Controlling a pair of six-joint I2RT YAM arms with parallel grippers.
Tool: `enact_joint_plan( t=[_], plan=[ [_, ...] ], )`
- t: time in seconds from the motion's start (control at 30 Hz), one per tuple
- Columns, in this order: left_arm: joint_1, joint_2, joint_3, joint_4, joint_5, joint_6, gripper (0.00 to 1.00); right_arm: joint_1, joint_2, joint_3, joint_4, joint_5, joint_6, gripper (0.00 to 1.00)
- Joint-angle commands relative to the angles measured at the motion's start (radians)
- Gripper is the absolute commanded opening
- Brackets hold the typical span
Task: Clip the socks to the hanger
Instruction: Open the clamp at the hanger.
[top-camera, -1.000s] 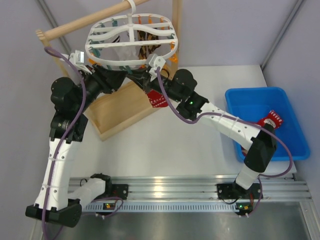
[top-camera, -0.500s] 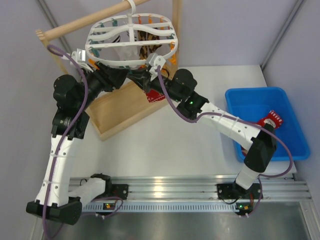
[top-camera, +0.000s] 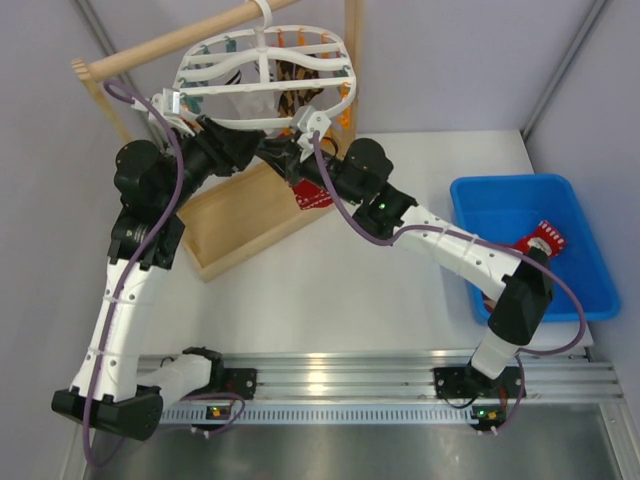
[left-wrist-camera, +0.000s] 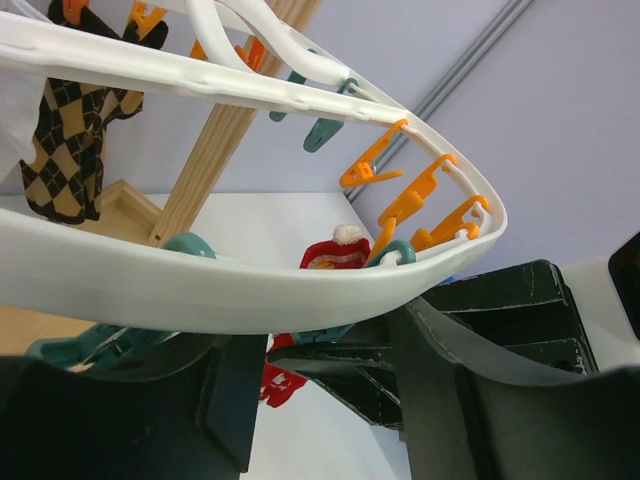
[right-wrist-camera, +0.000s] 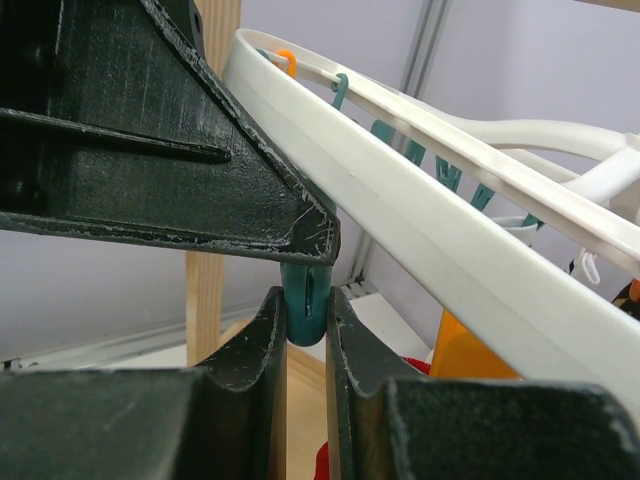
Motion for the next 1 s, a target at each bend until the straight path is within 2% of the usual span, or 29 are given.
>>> enact_joint_plan(
  t=[0.0, 0.07, 0.2, 0.23, 0.33, 0.4, 0.43, 0.5, 0.53, 0.6, 0.63, 0.83, 0.87, 0.9, 0.93, 0.97],
  plan=[
    [-0.001, -0.009, 0.041, 0.135, -0.1, 0.024, 0.54, 0.016, -0.025, 0.037, -0.038, 0.024, -0.006, 0.0],
    [-0.001, -0.017, 0.035, 0.135, -0.12, 0.032, 0.51, 0.019, -0.028, 0.037, -0.047, 0.03, -0.011, 0.0],
    [-0.002, -0.018, 0.033, 0.132, -0.137, 0.046, 0.36, 0.025, -0.031, 0.034, -0.059, 0.033, -0.023, 0.0],
    [-0.002, -0.015, 0.033, 0.126, -0.143, 0.047, 0.21, 0.025, -0.031, 0.034, -0.061, 0.035, -0.022, 0.0],
    [-0.002, -0.015, 0.036, 0.1, -0.157, 0.049, 0.01, 0.027, -0.038, 0.03, -0.073, 0.039, -0.029, 0.0],
    [-0.002, -0.015, 0.033, 0.093, -0.151, 0.044, 0.0, 0.027, -0.048, 0.025, -0.085, 0.042, -0.034, 0.02],
    [-0.002, -0.014, 0.031, 0.09, -0.146, 0.043, 0.0, 0.027, -0.051, 0.024, -0.09, 0.042, -0.039, 0.15],
    [-0.002, -0.015, 0.027, 0.089, -0.142, 0.037, 0.0, 0.023, -0.069, 0.007, -0.102, 0.041, -0.046, 0.29],
    [-0.002, -0.012, 0.027, 0.089, -0.136, 0.037, 0.0, 0.023, -0.078, 0.001, -0.11, 0.036, -0.051, 0.44],
    [-0.002, -0.011, 0.025, 0.089, -0.123, 0.032, 0.0, 0.022, -0.107, -0.016, -0.138, 0.013, -0.065, 0.55],
    [-0.002, -0.009, 0.024, 0.092, -0.122, 0.032, 0.0, 0.022, -0.12, -0.022, -0.173, 0.006, -0.069, 0.63],
    [-0.004, -0.006, 0.008, 0.098, -0.099, 0.038, 0.0, -0.018, -0.256, -0.085, -0.413, -0.097, -0.104, 0.89],
    [-0.004, -0.006, 0.008, 0.097, -0.099, 0.041, 0.0, -0.045, -0.281, -0.084, -0.522, -0.129, -0.12, 0.91],
    [-0.004, -0.007, 0.005, 0.098, -0.094, 0.043, 0.0, -0.071, -0.291, -0.084, -0.582, -0.157, -0.117, 0.98],
    [-0.005, -0.006, 0.004, 0.097, -0.091, 0.044, 0.0, -0.108, -0.301, -0.084, -0.628, -0.269, -0.105, 1.0],
    [-0.007, -0.006, 0.002, 0.098, -0.087, 0.046, 0.0, -0.192, -0.316, -0.087, -0.714, -0.319, -0.076, 1.0]
  ],
)
